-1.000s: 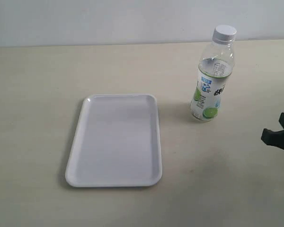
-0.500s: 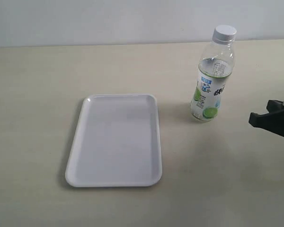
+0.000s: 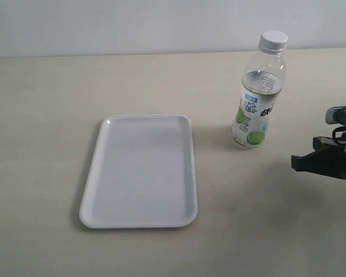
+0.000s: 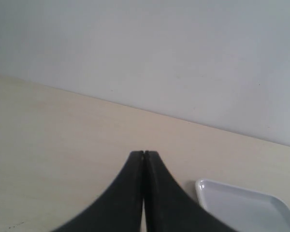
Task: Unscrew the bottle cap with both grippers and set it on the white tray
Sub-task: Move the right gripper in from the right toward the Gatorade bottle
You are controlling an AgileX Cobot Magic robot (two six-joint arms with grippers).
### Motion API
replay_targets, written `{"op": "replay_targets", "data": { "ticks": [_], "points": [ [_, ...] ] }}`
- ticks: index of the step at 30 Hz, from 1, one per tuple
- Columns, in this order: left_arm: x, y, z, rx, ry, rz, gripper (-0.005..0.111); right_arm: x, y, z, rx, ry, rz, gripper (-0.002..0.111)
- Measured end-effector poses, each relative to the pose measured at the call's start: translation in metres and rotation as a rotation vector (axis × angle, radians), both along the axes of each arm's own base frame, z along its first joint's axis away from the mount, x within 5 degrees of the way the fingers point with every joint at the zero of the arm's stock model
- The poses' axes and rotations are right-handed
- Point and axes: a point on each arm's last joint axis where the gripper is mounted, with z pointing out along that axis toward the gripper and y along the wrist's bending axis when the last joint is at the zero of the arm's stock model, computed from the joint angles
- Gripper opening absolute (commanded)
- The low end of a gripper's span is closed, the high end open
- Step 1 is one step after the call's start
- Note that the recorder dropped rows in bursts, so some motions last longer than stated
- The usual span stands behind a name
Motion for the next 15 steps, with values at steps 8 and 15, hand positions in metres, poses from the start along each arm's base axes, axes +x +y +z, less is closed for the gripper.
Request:
{"op": "replay_targets", "data": {
  "ticks": [8,15],
  "points": [
    [0.000,0.000,0.000,0.000,0.000,0.000,0.002,0.006,0.003,-0.002,0.001,-0.009,0.038,0.000],
    [0.000,0.000,0.000,0.000,0.000,0.000,0.002,-0.003,0.017,0.004,0.011,-0.113,0.205,0.000]
  ]
}}
